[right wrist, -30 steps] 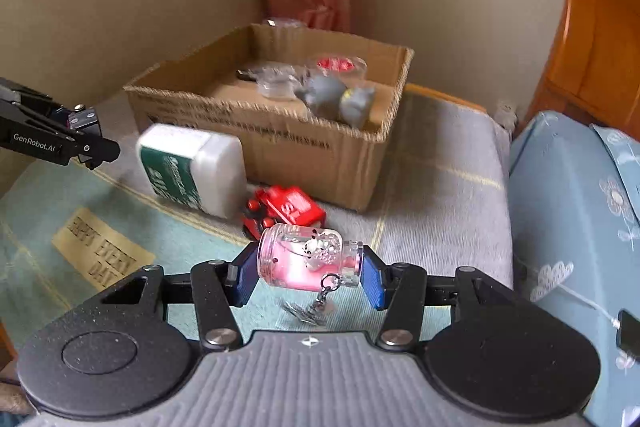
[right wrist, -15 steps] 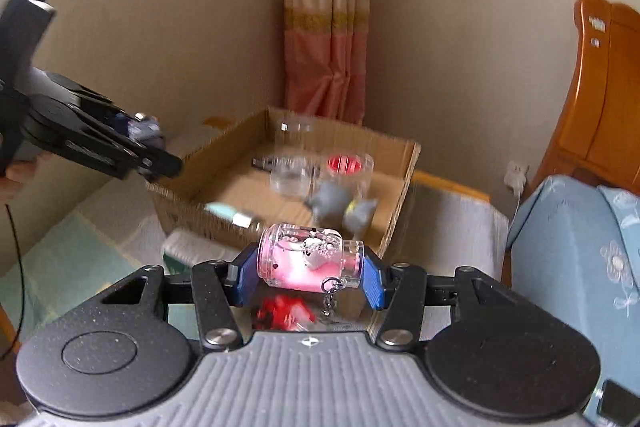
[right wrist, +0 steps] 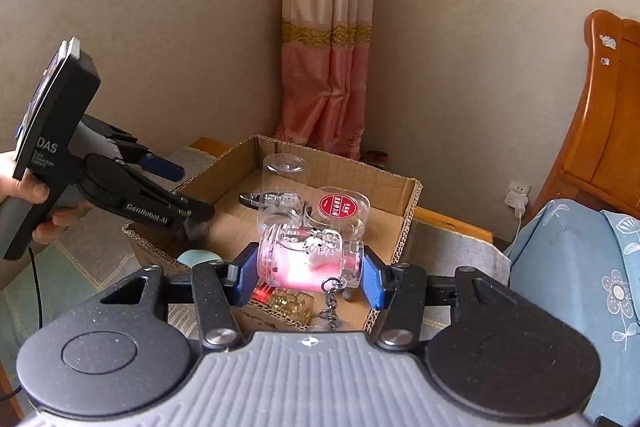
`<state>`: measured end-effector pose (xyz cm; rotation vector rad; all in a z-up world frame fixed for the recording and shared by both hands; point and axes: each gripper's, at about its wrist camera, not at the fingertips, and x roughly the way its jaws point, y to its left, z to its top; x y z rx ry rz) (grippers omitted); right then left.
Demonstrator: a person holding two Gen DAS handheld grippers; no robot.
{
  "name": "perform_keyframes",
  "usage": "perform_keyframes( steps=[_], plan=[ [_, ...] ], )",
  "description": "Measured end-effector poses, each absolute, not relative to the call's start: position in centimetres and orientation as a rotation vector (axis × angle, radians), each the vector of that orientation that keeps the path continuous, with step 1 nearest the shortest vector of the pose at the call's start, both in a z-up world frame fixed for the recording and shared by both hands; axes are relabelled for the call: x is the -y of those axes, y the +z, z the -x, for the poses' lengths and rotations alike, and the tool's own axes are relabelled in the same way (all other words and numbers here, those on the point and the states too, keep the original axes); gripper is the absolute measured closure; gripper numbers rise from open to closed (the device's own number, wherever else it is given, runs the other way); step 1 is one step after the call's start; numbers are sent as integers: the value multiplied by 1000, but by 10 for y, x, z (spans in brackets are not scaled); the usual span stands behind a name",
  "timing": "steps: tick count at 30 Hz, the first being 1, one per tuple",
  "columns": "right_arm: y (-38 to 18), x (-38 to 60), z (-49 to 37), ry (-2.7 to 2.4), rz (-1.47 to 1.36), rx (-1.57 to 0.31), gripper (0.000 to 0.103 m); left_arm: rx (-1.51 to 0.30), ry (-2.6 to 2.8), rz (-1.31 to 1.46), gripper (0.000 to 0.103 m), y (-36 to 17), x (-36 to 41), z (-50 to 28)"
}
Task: Organize rigid objects
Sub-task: 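Carry both items over the cardboard box and open both tools to drop them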
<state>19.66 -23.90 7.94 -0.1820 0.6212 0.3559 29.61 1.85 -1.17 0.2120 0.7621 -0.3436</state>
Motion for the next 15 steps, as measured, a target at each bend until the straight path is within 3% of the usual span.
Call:
perform_keyframes(
  steps=[6,15],
  plan=[
    [80,240,-225,348,178,-635,46,-734,-363,-214,8,-6,-25,-276],
    [75,243,-282,304,171,-676,46,-700,-380,-220,7,0,-28,-250]
  ],
)
